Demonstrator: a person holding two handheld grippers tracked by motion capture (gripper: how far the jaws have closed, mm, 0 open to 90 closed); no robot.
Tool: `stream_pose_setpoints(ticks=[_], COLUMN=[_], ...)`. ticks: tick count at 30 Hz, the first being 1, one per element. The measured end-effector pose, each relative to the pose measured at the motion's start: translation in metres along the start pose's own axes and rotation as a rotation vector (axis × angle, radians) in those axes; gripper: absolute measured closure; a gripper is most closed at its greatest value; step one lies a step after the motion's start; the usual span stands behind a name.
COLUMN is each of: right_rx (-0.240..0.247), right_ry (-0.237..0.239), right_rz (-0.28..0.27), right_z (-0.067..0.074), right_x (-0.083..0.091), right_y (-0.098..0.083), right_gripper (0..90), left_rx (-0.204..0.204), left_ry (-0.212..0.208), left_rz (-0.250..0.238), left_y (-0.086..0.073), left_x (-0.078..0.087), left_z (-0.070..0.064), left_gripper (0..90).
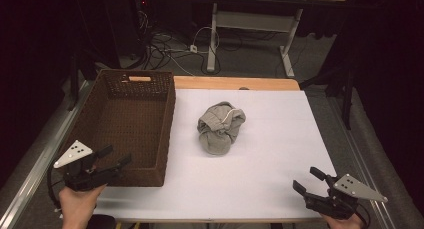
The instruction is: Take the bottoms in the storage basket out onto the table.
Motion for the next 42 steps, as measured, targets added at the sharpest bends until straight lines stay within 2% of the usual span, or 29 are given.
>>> stream_pose_setpoints(ticks=[6, 11, 23, 26, 33, 42], right_rx=[-0.004, -0.004, 0.002, -0.004, -0.006, 0.005], right_ry=[-0.003, -0.005, -0.008, -0.005, -0.003, 0.011], right_rz=[-0.002, -0.002, -0.006, -0.007, -0.014, -0.007], right_z=[0.000, 0.000, 0.000, 0.000, 0.000, 0.000], right_x=[0.000, 0.001, 0.002, 0.002, 0.004, 0.002], right_y=[0.000, 0.000, 0.000, 0.001, 0.001, 0.000], right_gripper=[22.9, 22.9, 22.9, 22.9, 22.9, 22.9], left_rx=[-0.015, 0.014, -0.007, 0.003, -0.026, -0.024], left_ry=[0.005, -0.006, 0.025, 0.020, 0.029, 0.034], left_rz=[0.001, -0.011, -0.016, -0.020, -0.020, -0.024], left_y=[-0.001, -0.007, -0.015, -0.014, -0.016, -0.019], left_x=[0.001, 0.000, 0.008, 0.009, 0.005, -0.001], left_z=[-0.003, 0.000, 0.003, 0.003, -0.004, -0.003], left_gripper=[25.1, 25.1, 25.1, 25.1, 25.1, 25.0])
Point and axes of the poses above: each handheld gripper's, and its own axes: x roughly backward along the jaws, y roughly out of its top, z roughly to its left, the point moved 9 cm from there along -x, roughly forward along the jaws, and after that the axes turned 6 degrees about -y, right-handed, at the moved point
